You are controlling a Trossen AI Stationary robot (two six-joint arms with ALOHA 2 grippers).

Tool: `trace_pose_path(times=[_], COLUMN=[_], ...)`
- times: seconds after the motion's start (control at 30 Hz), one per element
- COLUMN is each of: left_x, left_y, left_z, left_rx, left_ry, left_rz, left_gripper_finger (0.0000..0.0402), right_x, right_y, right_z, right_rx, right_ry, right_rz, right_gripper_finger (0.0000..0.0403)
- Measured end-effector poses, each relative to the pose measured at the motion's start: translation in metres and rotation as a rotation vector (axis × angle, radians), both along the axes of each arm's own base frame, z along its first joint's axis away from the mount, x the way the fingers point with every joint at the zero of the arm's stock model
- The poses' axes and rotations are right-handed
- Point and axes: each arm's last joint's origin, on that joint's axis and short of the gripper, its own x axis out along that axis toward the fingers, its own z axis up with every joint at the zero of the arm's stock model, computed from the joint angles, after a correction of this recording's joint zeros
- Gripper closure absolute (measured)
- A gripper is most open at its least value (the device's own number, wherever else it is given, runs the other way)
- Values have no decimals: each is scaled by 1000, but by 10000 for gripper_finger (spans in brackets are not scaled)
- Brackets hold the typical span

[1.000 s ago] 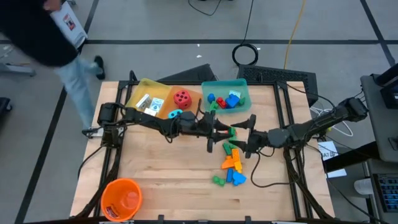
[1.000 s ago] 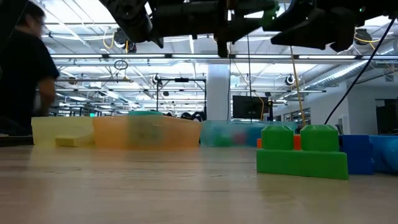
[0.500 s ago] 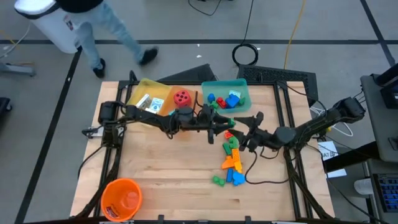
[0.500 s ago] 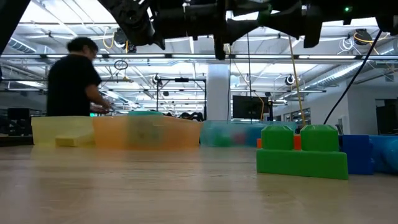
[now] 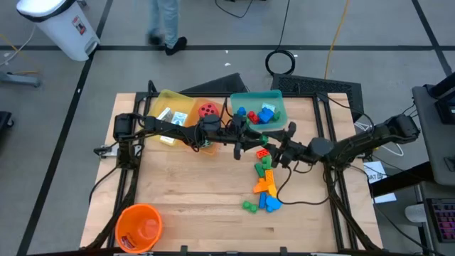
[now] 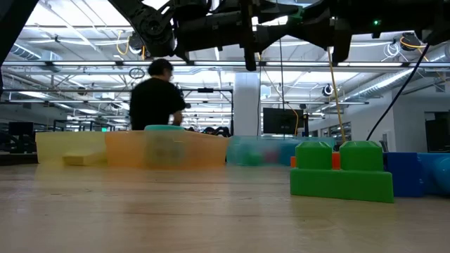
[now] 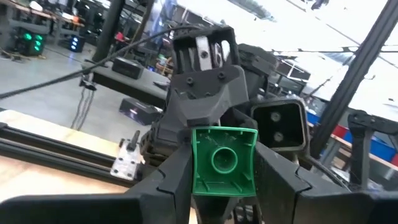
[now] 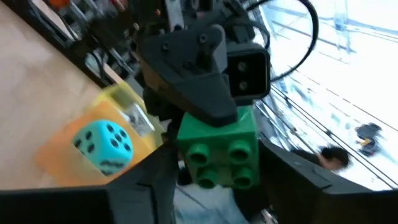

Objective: Pick & Place Toys
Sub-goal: Put the green game piece into the blue bin

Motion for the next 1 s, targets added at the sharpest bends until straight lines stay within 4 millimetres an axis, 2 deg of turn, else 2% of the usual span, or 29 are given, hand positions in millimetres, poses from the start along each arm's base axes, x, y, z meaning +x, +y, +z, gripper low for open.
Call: trace_pose_path(times=[0.23, 0.33, 0.4, 0.57, 0.67, 0.77, 0.87, 1.0], left_x=[-2, -3, -3, -9, -20, -37, -59, -86], left_y=[16, 21, 23, 37, 48, 60, 70, 81], left_z=[-1, -2, -4, 2, 20, 40, 53, 62], left_rx=[-17, -41, -34, 79, 89, 140, 227, 281], left_ry=[15, 37, 58, 50, 53, 99, 217, 347], left_rz=[-24, -16, -9, -22, 1, 45, 74, 103], left_gripper_finger=[269, 267, 241, 116, 55, 15, 12, 30], right_x=[2, 3, 3, 3, 4, 5, 5, 5], right_y=[-11, -14, -15, -15, -20, -28, -44, -80], right_z=[-1, -2, -3, -4, -4, -7, -5, -9], right_rx=[18, 48, 68, 233, 368, 469, 563, 682], right_ry=[-4, -4, 2, -51, -78, -93, -153, -197], right_rz=[12, 4, 3, 58, 111, 108, 62, 21], right_gripper_finger=[287, 299, 299, 308, 308, 308, 308, 308])
